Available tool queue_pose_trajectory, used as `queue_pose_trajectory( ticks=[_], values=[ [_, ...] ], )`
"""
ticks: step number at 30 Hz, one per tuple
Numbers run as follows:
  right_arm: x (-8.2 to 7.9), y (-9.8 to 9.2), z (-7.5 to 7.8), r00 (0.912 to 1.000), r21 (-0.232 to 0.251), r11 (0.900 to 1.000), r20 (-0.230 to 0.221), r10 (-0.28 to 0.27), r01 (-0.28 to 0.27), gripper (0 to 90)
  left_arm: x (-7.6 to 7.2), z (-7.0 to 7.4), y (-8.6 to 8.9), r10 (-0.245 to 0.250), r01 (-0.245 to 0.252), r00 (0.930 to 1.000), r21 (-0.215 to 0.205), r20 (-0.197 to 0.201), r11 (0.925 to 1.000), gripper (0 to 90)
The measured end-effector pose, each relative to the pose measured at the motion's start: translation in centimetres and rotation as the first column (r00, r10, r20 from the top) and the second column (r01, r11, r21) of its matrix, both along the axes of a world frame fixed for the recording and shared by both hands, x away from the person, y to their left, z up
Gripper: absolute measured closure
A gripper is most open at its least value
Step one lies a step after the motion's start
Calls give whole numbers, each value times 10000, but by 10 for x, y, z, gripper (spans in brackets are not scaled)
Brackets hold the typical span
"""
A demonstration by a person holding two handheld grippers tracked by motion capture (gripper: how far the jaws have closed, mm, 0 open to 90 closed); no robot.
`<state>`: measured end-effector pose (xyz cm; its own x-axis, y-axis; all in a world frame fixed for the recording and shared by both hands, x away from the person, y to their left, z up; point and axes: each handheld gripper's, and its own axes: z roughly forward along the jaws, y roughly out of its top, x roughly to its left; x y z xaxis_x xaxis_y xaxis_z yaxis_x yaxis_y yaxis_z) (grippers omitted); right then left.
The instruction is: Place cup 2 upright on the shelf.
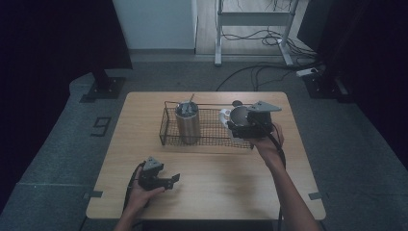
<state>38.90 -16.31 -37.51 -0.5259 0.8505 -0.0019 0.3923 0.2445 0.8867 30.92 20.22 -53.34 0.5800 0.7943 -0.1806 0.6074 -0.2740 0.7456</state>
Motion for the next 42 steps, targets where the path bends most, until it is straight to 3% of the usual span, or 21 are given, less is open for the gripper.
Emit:
queue_pose_trajectory(
  ticks=[26, 42],
  values=[
    [36, 3, 0, 9996, -51, 9999, -232, -163, 162, 61, 0, 0, 0, -103, 103, 9999, 24, 3, 9999, 141],
    [57, 0, -13, 9983, -35, 9995, -491, -311, 310, 61, 0, -2, -1, -123, 123, 9999, 57, -17, 9999, 143]
  ],
)
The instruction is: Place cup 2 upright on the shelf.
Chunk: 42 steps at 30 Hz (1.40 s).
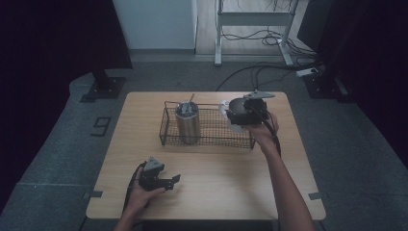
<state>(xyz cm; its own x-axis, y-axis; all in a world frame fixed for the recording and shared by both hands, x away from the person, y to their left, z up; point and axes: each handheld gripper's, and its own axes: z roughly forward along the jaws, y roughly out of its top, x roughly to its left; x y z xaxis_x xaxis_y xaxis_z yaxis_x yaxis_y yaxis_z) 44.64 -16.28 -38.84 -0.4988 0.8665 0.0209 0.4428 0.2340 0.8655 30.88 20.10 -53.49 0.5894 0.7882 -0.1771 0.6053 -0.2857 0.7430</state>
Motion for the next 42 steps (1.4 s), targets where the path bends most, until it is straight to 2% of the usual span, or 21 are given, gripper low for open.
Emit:
queue_pose_trajectory(
  ticks=[21, 42],
  values=[
    [18, 4, -14, 9998, -212, 9997, -178, -83, 79, 61, 0, 0, -1, -67, 67, 10000, 52, -2, 10000, 143],
    [31, 3, -45, 9967, -258, 9993, -755, -282, 263, 61, 0, -1, -1, -102, 103, 9999, 124, -50, 9999, 144]
  ],
)
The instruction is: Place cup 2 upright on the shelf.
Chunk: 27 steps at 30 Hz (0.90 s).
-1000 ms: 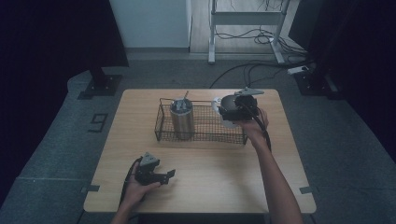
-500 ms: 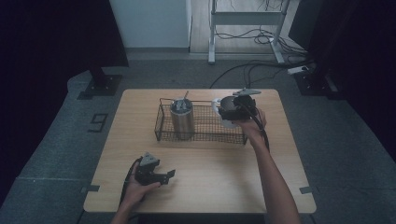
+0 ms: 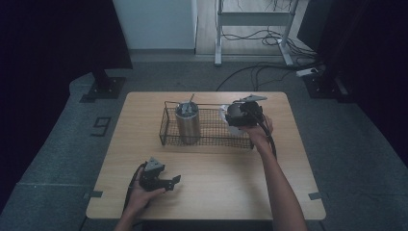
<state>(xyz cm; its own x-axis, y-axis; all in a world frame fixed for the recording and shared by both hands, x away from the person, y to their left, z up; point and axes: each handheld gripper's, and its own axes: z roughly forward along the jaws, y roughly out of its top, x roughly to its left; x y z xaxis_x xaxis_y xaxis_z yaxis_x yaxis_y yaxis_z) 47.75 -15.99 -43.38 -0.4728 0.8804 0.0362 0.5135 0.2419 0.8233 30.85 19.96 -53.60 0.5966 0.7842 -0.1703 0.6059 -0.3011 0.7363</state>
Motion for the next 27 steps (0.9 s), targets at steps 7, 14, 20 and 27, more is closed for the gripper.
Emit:
queue_pose_trajectory(
  ticks=[7, 14, 20, 27],
  values=[
    [2, 0, -10, 9997, -96, 9999, -258, -58, 55, 61, 0, -1, -1, -27, 27, 10000, 32, -18, 10000, 144],
    [2, 0, -15, 9994, -106, 9999, -337, -64, 61, 61, 0, -1, -1, -32, 32, 10000, 31, -39, 10000, 144],
    [2, 0, -19, 9988, -74, 9999, -474, -86, 83, 60, 0, -2, -2, -79, 79, 10000, 50, -59, 10000, 144],
    [4, 2, -23, 9982, -107, 9999, -597, -68, 61, 61, 0, -2, -3, -98, 98, 9999, 63, -64, 9999, 144]
  ],
)
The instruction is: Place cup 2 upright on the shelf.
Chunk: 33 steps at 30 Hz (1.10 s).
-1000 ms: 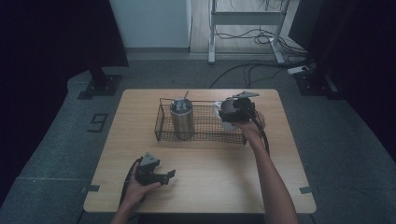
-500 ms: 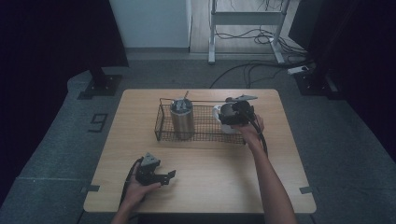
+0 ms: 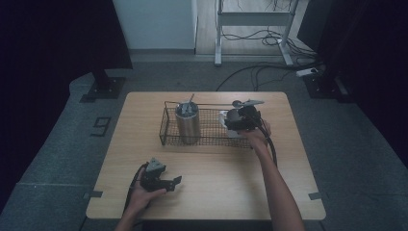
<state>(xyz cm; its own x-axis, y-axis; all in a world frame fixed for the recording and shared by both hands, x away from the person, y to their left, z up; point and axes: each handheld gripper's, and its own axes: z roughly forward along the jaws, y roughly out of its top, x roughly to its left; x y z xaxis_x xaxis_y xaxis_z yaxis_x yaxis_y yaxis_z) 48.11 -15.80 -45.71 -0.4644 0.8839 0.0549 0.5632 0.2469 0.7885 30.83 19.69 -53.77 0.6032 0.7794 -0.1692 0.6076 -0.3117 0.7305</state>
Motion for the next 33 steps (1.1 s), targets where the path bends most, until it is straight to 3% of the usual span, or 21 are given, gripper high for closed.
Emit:
queue_pose_trajectory(
  ticks=[33],
  values=[
    [8, 9, -23, 9979, -350, 9994, -637, -78, 56, 60, 0, -2, -1, -172, 173, 9998, 100, -110, 9998, 145]
  ],
)
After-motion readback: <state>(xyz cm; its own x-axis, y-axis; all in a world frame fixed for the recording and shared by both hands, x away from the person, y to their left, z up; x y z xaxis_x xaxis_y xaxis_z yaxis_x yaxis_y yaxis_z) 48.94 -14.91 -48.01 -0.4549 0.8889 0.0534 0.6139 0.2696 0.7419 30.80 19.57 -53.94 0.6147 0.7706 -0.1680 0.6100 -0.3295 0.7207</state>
